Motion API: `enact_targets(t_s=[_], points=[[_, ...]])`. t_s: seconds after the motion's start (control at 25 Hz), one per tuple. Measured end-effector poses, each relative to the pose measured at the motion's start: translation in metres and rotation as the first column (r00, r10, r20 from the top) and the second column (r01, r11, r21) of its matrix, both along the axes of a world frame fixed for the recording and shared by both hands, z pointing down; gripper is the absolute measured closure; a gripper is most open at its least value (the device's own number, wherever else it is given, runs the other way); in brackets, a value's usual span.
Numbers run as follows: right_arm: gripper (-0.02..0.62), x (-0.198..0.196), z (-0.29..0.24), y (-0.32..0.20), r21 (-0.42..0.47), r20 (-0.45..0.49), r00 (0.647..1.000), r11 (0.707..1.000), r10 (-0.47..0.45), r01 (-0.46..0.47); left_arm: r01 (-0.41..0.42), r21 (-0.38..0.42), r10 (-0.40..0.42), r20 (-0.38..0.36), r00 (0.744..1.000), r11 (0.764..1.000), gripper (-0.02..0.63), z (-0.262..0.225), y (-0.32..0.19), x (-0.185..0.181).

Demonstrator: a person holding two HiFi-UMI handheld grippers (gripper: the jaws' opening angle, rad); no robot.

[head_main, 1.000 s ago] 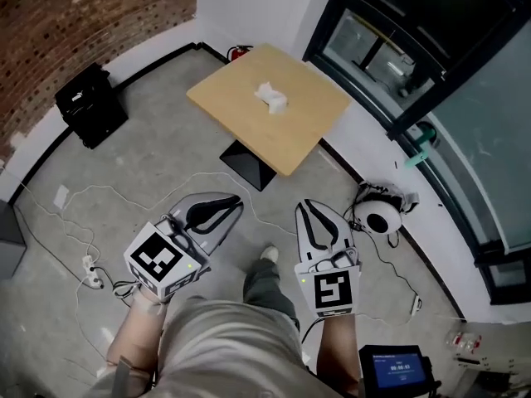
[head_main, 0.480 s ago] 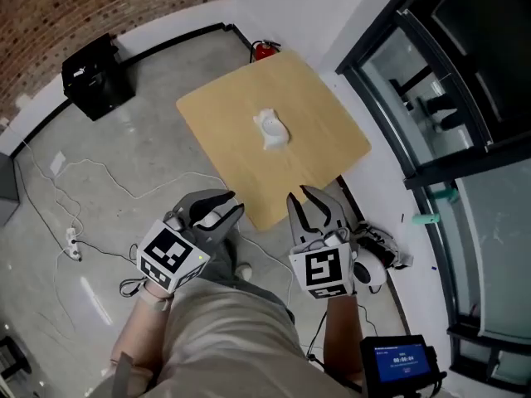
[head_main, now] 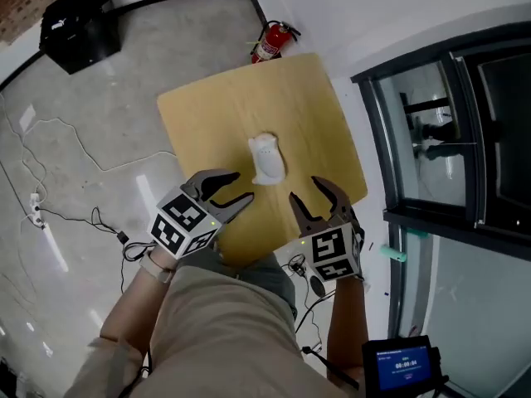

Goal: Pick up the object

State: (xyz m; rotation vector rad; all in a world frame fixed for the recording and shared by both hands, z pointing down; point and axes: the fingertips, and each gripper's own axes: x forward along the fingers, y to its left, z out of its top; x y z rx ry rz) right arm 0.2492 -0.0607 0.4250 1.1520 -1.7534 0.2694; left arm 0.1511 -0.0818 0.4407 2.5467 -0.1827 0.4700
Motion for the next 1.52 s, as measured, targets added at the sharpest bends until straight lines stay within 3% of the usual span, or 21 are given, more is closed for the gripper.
enact_targets(t_s=[0.12, 0.2, 0.32, 0.48, 0.6, 0.76, 0.84, 0.96, 1.04, 1.12, 1.24, 1.4, 1.52], points=[[0.405, 0.019, 0.045, -0.05, -0.079, -0.063, 0.988, 0.987, -0.142, 0.137, 0.024, -0.121, -0.016, 0.064, 0.998, 0.992, 0.413, 0.044, -0.012, 0.023], [0.392, 0.024, 0.084, -0.075, -0.163, -0.104, 0.948, 0.945, -0.301, 0.282, 0.057, -0.171, -0.041, 0.098, 0.994, 0.984, 0.411, 0.07, -0.014, 0.039], [0.358, 0.025, 0.141, -0.096, -0.277, -0.121, 0.856, 0.845, -0.502, 0.457, 0.112, -0.236, -0.083, 0.127, 0.988, 0.965, 0.411, 0.103, -0.005, 0.059], [0.342, 0.018, 0.195, -0.109, -0.388, -0.078, 0.729, 0.694, -0.68, 0.606, 0.204, -0.307, -0.16, 0.164, 0.973, 0.93, 0.411, 0.134, 0.007, 0.08], [0.342, 0.015, 0.225, -0.111, -0.467, -0.018, 0.668, 0.597, -0.744, 0.652, 0.227, -0.341, -0.172, 0.185, 0.968, 0.912, 0.411, 0.153, 0.017, 0.094], [0.344, 0.009, 0.25, -0.101, -0.571, 0.072, 0.606, 0.465, -0.792, 0.677, 0.227, -0.342, -0.166, 0.198, 0.966, 0.912, 0.411, 0.166, 0.026, 0.102], [0.344, 0.007, 0.251, -0.099, -0.608, 0.098, 0.598, 0.427, -0.796, 0.669, 0.231, -0.348, -0.176, 0.182, 0.967, 0.909, 0.411, 0.167, 0.026, 0.101], [0.344, 0.006, 0.254, -0.099, -0.646, 0.128, 0.602, 0.394, -0.788, 0.654, 0.249, -0.376, -0.202, 0.159, 0.966, 0.893, 0.411, 0.169, 0.024, 0.098], [0.348, 0.005, 0.254, -0.101, -0.657, 0.139, 0.613, 0.391, -0.778, 0.645, 0.256, -0.378, -0.212, 0.155, 0.965, 0.89, 0.413, 0.167, 0.023, 0.097], [0.357, 0.005, 0.253, -0.103, -0.649, 0.136, 0.64, 0.42, -0.756, 0.634, 0.257, -0.373, -0.209, 0.165, 0.964, 0.891, 0.412, 0.166, 0.025, 0.093], [0.361, 0.006, 0.244, -0.101, -0.596, 0.136, 0.726, 0.53, -0.674, 0.604, 0.295, -0.36, -0.244, 0.181, 0.953, 0.885, 0.412, 0.167, 0.027, 0.068], [0.362, 0.008, 0.218, -0.095, -0.499, 0.237, 0.842, 0.684, -0.484, 0.533, 0.384, -0.386, -0.353, 0.151, 0.923, 0.839, 0.412, 0.169, 0.017, 0.018], [0.362, 0.007, 0.19, -0.105, -0.406, 0.291, 0.888, 0.795, -0.356, 0.451, 0.345, -0.397, -0.357, 0.046, 0.933, 0.85, 0.411, 0.143, 0.013, -0.005]])
